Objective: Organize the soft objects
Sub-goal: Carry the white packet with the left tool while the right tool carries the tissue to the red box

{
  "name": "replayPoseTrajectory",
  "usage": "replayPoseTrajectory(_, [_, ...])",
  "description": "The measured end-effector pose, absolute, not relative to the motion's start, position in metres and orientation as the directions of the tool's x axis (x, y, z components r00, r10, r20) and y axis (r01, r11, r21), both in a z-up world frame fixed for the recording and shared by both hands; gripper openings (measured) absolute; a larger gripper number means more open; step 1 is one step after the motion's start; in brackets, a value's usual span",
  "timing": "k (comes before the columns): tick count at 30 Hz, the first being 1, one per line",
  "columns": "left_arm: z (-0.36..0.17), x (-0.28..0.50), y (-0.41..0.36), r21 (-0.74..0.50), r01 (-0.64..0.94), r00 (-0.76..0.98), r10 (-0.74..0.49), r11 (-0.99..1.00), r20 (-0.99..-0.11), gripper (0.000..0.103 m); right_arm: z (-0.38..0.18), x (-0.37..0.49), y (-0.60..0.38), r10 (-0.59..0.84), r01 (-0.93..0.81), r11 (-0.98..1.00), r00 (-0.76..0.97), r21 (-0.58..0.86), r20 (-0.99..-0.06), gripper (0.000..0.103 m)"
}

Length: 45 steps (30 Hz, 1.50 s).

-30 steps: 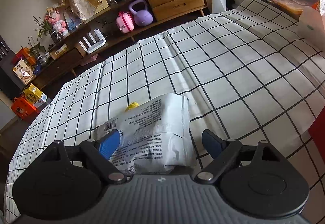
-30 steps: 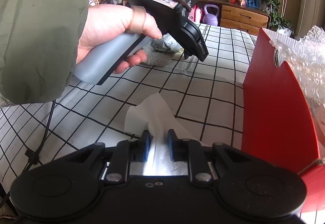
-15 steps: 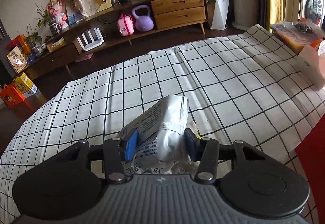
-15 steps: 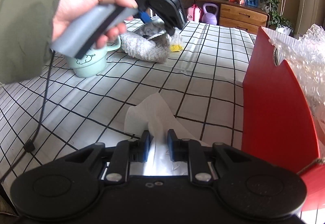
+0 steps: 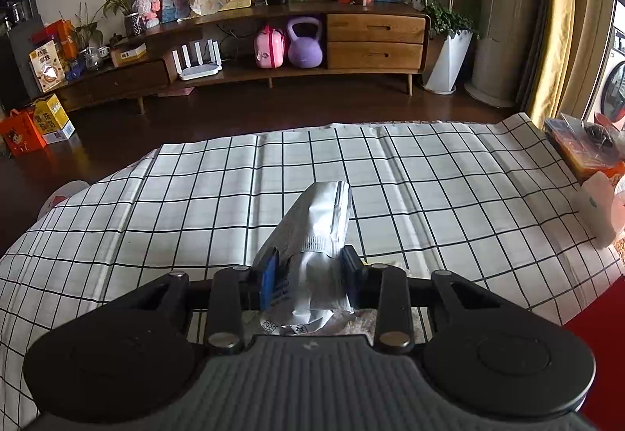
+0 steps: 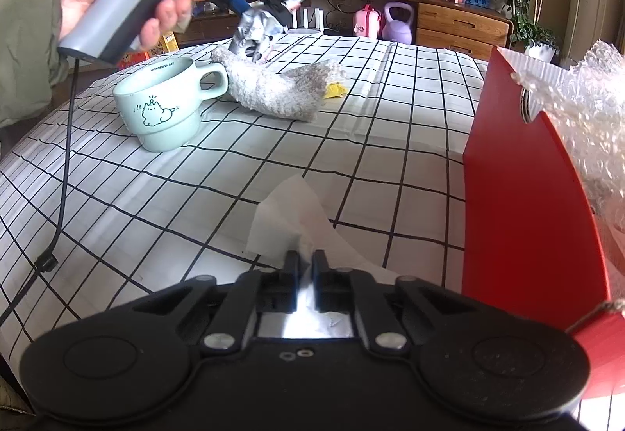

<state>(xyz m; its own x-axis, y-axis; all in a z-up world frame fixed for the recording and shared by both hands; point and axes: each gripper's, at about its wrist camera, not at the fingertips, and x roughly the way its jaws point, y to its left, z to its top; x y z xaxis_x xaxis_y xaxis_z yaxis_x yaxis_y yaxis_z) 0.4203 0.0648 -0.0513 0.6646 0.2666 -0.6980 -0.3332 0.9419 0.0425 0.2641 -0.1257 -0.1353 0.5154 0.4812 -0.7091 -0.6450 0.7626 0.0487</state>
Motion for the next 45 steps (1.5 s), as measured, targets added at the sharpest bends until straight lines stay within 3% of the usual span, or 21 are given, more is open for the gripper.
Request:
replayPoseTrajectory(3, [-0.043, 0.412, 0.075, 0.038, -0.369, 0.675, 0.296, 0.928, -0.676, 0.025, -0.135, 0.264, -0.128, 0.484, -0.635, 0.769, 0.511, 0.068, -0.71, 0.004])
replayPoseTrajectory(11, [-0.023, 0.389, 0.112, -0.042, -0.429, 0.704, 0.305, 0.903, -0.641, 0.023, -0.123, 0.257, -0.132, 0.491, -0.608, 0.789, 0.532, 0.092, -0.69, 0.003])
replayPoseTrajectory(21, [0.028, 0.348, 0.113, -0.167, -0.373, 0.791, 0.219, 0.913, -0.572, 0.023, -0.071, 0.23, -0.148, 0.532, -0.606, 0.787, 0.573, 0.115, -0.624, 0.003])
replayPoseTrajectory(32, [0.084, 0.293, 0.06, -0.304, -0.154, 0.872, -0.015, 0.94, -0.489, 0.023, 0.005, 0.195, -0.194, 0.539, -0.576, 0.81, 0.663, 0.105, -0.52, 0.003])
replayPoseTrajectory(45, [0.084, 0.275, -0.061, -0.353, 0.133, 0.831, -0.299, 0.926, -0.47, 0.023, 0.047, 0.204, -0.281, 0.403, -0.402, 0.909, 0.779, 0.109, -0.48, 0.003])
